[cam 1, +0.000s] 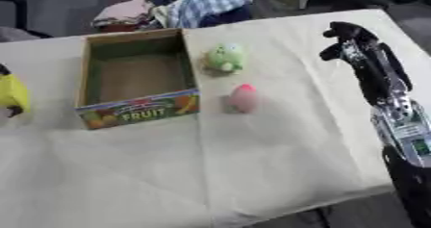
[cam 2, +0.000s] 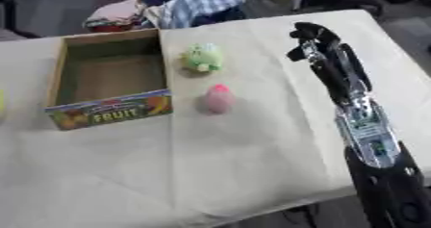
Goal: Pick up objects on the table and place them in the box.
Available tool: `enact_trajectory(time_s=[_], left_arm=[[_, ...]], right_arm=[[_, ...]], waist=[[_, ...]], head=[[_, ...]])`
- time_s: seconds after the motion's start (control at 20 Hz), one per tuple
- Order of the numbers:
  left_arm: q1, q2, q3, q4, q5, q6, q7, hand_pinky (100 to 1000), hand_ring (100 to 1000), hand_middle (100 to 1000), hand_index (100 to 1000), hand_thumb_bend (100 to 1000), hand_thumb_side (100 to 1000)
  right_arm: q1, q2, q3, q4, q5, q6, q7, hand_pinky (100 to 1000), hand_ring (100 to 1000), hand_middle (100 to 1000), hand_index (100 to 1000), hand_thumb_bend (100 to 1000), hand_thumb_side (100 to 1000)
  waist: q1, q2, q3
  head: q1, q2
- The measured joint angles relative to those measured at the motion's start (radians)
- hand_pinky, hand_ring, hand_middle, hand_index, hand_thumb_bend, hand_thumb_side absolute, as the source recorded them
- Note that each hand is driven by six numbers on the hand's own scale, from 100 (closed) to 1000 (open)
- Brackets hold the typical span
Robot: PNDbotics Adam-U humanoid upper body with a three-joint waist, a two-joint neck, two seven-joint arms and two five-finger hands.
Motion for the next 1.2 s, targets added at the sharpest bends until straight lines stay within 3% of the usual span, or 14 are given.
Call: enact_trajectory(time_s=[0.25,0.45,0.85,1.15,1.2], left_arm=[[-0.057,-0.003,-0.047,-0.138,0.093,-0.007,-0.06,701,572,563,710,539,206],[-0.102,-0.074,-0.077,-0.18,0.117,0.0,-0.082,705,578,568,718,547,237],[-0.129,-0.232,-0.093,-0.109,0.058,0.01,-0.032,721,606,597,745,546,324],[-0.127,-0.301,-0.098,-0.025,-0.037,0.005,0.017,739,651,654,798,569,400],[-0.125,-0.306,-0.101,-0.019,-0.049,-0.001,0.02,750,667,672,815,608,424]], right_arm=[[0.007,0.0,0.0,0.0,0.0,0.001,0.001,629,589,720,839,100,723],[0.007,0.0,0.001,0.0,0.0,0.0,0.005,629,590,720,839,100,721],[0.007,0.009,0.012,0.0,-0.003,0.002,0.018,629,590,720,840,100,723],[0.002,0.011,0.013,0.0,-0.003,0.003,0.021,630,590,720,840,100,722],[0.002,0.011,0.013,0.0,-0.003,0.003,0.022,630,590,720,841,100,737]], waist=[[0.006,-0.009,0.0],[0.006,-0.01,-0.013],[0.008,-0.01,-0.034],[0.007,-0.008,-0.039],[0.007,-0.008,-0.039]], head=[[0.001,0.0],[0.009,0.0],[0.037,0.0],[0.051,0.0],[0.051,0.0]])
